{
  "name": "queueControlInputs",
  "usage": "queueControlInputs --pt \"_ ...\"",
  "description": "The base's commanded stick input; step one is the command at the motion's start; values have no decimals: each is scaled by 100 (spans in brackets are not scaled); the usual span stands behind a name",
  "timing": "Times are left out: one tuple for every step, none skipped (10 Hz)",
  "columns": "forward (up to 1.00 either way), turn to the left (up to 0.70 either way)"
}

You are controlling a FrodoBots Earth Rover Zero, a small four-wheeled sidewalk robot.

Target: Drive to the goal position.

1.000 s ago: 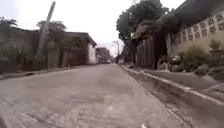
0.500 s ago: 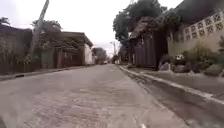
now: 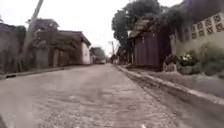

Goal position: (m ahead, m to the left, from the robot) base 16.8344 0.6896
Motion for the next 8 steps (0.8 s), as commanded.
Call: queueControlInputs --pt "100 0" --pt "100 0" --pt "100 0" --pt "100 0" --pt "100 0" --pt "100 0" --pt "100 0" --pt "100 0"
